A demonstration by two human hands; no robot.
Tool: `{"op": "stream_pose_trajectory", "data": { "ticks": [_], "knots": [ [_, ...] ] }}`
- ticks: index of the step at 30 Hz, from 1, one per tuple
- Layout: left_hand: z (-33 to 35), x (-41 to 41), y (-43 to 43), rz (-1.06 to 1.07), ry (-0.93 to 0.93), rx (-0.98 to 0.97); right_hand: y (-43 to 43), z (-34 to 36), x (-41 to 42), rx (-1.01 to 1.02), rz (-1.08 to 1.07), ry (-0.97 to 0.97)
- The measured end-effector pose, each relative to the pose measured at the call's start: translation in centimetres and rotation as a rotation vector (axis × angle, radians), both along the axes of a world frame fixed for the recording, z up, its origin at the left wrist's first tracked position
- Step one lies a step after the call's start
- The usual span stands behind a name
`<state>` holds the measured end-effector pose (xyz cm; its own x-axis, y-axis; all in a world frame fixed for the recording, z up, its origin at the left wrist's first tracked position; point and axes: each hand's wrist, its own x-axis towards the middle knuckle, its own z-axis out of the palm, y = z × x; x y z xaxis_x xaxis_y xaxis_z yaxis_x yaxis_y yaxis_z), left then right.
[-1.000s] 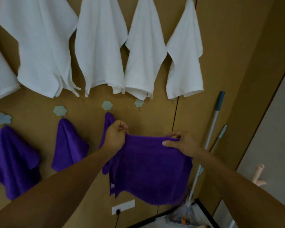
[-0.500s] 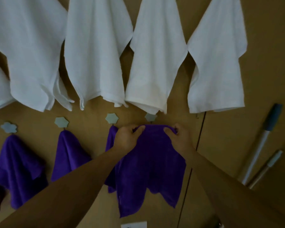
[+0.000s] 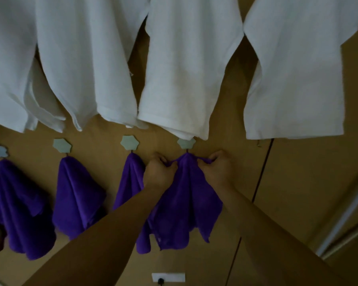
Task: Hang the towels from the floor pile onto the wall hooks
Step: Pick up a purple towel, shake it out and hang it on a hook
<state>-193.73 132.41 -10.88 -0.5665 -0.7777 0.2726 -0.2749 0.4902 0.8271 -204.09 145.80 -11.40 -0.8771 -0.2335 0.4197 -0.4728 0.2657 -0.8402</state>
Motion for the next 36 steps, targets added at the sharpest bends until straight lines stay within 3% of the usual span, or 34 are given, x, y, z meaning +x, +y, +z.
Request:
{"op": "stream_pose_trajectory", "data": {
  "ticks": [2,4,6,9,10,12,15,19,22,25,31,36],
  "knots": [
    [0.5,-0.5,0.4,-0.059,-0.063,0.053,-0.4,-0.3,0.4,0.068,-0.029,0.049],
    [1.3,-0.4,0.6,-0.062,-0.21,-0.015,-0.8,-0.1,1.1,0.218,-0.072,0.002],
    [1.5,0.2,0.7,0.038,-0.407,-0.281,-0.9,-0.4,1.5,0.398,-0.157,0.106],
    [0.5,1.0,1.7,0.098,-0.5,-0.742,-0.7,-0.7,2.6,0.48,-0.287,0.512],
    [0.1,1.1,1.9,0.069,-0.483,-0.839,-0.5,-0.7,2.7,0.447,-0.271,0.605],
    [-0.7,1.1,2.0,-0.043,-0.48,-0.888,-0.1,-0.9,2.6,0.472,-0.117,0.601],
    [-1.7,1.3,1.4,-0.223,-0.515,-0.731,0.2,-1.4,2.3,0.671,0.078,0.356],
    [-3.6,1.8,2.5,-0.344,-0.259,-0.41,0.5,-3.0,3.6,0.386,0.196,0.142],
    [-3.7,1.8,2.8,-0.254,-0.109,-0.509,1.0,-3.7,4.1,0.25,0.253,0.15],
    [-3.1,1.4,2.4,-0.299,-0.065,-0.528,0.7,-3.5,3.8,0.245,0.29,0.191],
    [-4.1,1.2,3.2,-0.425,-0.073,-0.054,-0.2,-2.9,3.3,0.183,0.338,-0.072],
    [-5.3,2.1,2.3,-0.419,-0.12,-0.023,2.2,-4.4,2.4,0.235,0.503,-0.113]
  ]
}}
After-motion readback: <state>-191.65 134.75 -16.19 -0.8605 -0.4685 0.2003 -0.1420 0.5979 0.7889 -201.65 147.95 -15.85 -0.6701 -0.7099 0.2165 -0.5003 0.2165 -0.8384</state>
